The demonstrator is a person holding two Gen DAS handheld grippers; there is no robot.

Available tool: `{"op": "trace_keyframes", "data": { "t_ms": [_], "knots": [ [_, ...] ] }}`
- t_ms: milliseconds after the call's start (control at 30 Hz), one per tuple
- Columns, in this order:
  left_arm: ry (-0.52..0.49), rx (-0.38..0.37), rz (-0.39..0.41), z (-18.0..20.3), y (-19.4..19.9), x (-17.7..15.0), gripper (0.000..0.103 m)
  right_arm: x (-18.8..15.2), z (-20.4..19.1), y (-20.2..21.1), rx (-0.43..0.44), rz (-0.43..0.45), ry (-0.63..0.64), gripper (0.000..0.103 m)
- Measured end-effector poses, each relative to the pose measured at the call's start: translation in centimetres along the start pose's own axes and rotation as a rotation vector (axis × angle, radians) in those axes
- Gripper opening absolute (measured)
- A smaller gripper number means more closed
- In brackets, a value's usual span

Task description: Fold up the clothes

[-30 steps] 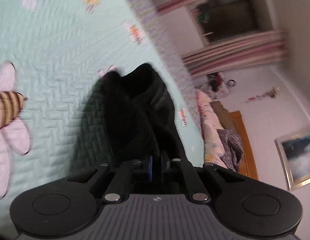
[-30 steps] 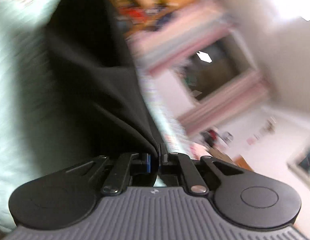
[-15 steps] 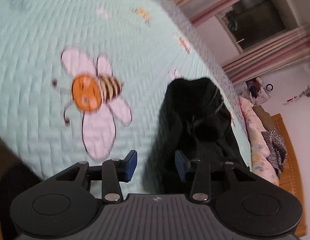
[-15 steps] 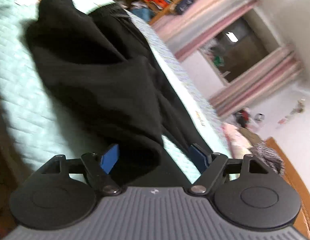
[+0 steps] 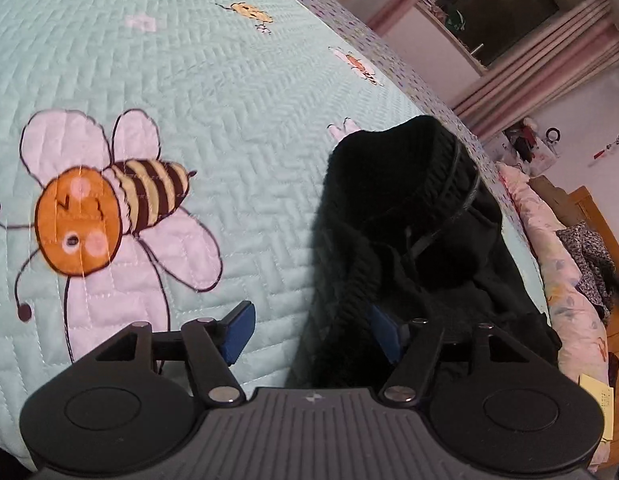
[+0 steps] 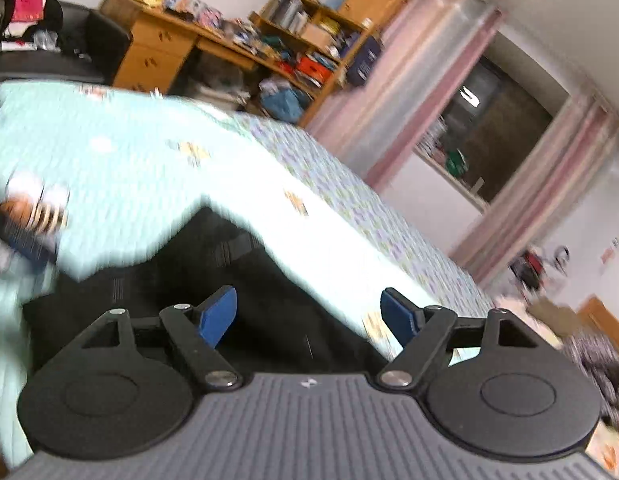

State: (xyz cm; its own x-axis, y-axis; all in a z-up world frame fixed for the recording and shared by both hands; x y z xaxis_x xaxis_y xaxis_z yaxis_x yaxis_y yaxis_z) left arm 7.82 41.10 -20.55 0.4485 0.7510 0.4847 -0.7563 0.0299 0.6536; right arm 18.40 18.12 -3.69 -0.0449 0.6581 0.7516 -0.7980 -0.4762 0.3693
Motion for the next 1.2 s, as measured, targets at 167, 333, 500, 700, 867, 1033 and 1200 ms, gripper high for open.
{"op": "trace_keyframes", "data": {
  "t_ms": [167, 333, 500, 700, 867, 1033, 1200],
  "knots": [
    [-0.079, -0.034, 0.074, 0.0, 0.2, -0.5, 0.066, 6.8, -5.5, -8.6, 0.032, -0.024, 0.118, 0.082],
    [-0.162, -0.069, 0.118, 0.5, 0.7, -1.0, 0.068, 8.1, -11.3, -16.5, 0.021, -0.181, 0.388, 0.082],
    [-0.203, -0.12, 0.14, 0.9, 0.9, -1.1, 0.079, 4.9, -11.3, -22.7, 0.003, -0.445, 0.535, 0.08],
    [-0.225, -0.211, 0.156, 1.5, 1.2, -1.3, 0.081, 4.1, -10.1, -24.0, -0.036, -0.458, 0.614, 0.015],
    [-0.221, -0.293, 0.168, 1.7, 1.6, -1.4, 0.082, 7.2, -9.0, -21.5, -0.177, -0.206, 0.828, 0.011],
    [-0.155, -0.406, 0.238, 1.0, 3.3, -0.5, 0.085, 12.6, -7.0, -17.1, -0.296, 0.079, 0.943, 0.011],
    [-0.044, -0.543, 0.381, -0.8, 7.0, 1.4, 0.093, 19.1, -4.9, -11.7, -0.354, 0.277, 0.837, 0.018]
  ]
}}
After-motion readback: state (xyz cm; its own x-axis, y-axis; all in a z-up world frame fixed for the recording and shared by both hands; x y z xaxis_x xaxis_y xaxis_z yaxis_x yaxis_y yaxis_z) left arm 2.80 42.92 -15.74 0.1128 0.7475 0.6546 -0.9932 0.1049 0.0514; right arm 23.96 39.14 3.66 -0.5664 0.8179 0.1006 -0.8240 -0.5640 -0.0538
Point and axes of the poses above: each gripper's, at about its wrist camera, not at the fingertips, and y roughly against the way its jaws point, z to its right, x to its top, the point moved 9 cm from there along -y, roughly the way its jaws point, and after that the axes turned 1 degree about -y, right-handed, at the moved point
